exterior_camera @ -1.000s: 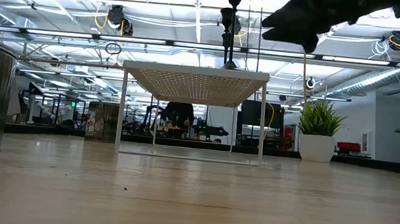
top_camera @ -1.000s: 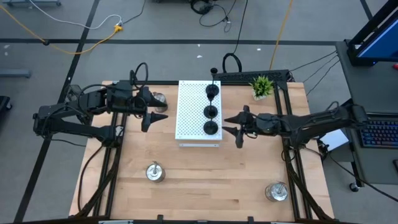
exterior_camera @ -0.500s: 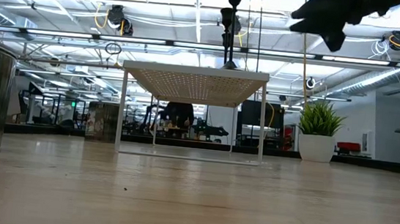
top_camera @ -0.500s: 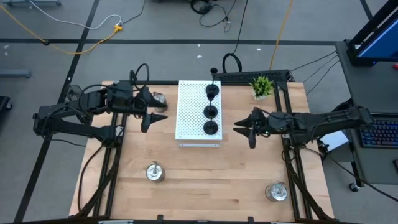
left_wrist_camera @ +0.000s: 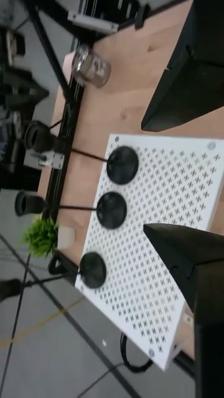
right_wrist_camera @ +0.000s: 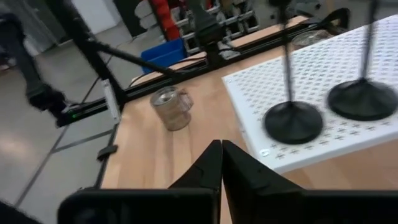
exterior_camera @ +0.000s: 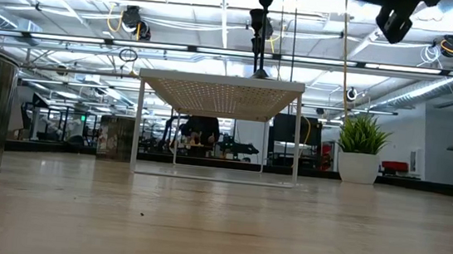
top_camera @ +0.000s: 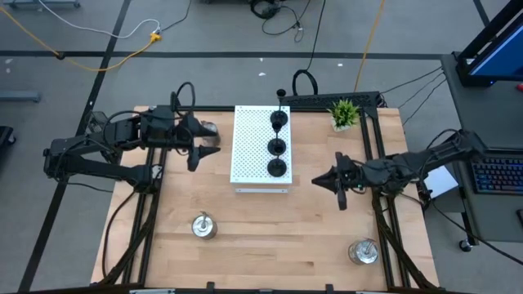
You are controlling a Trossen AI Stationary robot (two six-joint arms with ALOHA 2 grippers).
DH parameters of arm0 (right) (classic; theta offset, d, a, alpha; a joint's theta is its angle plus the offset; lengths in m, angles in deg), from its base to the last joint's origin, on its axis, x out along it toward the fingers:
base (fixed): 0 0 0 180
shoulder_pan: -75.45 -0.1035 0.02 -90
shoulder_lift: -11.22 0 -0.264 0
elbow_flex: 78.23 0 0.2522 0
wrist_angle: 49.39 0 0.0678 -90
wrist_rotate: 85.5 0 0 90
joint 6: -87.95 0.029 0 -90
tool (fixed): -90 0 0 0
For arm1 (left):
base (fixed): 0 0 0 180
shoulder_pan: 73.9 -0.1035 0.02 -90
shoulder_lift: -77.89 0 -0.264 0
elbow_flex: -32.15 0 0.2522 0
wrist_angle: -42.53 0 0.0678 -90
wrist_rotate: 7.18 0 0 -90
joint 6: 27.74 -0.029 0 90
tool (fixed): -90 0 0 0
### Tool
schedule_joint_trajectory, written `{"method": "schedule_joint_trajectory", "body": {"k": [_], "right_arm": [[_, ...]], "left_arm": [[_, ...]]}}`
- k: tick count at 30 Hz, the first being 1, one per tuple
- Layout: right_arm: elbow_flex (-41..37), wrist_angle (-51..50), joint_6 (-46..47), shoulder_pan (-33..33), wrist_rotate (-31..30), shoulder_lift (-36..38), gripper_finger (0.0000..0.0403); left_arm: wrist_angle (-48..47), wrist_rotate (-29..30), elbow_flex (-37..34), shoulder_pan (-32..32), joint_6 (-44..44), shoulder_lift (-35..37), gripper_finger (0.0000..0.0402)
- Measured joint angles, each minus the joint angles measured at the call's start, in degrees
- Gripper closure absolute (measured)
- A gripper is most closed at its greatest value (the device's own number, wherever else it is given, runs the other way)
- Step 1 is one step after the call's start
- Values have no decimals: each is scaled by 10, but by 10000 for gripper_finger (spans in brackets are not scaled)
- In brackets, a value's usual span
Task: Pick & Place candle stick holders
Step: Put the bottom right brown scented candle on the shelf
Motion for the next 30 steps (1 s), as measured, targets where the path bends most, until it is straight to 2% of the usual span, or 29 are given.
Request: {"method": "schedule_joint_trajectory", "body": {"k": [8,14,17,19,24,30], "right_arm": [[27,-2,-13,-75,-53,-8,402],[82,-35,-32,-125,-74,-55,402],[116,-75,-25,-143,-80,-90,402],[141,-112,-14,-155,-87,-116,402],[209,-199,22,-176,-86,-178,403],[268,-261,49,-197,-86,-235,403]], "left_arm": [[2,16,0,0,4,0,144],[1,15,0,0,10,0,144],[0,9,0,0,47,0,144],[-4,-13,0,0,44,0,144],[-18,-127,0,0,20,9,144],[-9,-142,-26,16,18,39,144]]}}
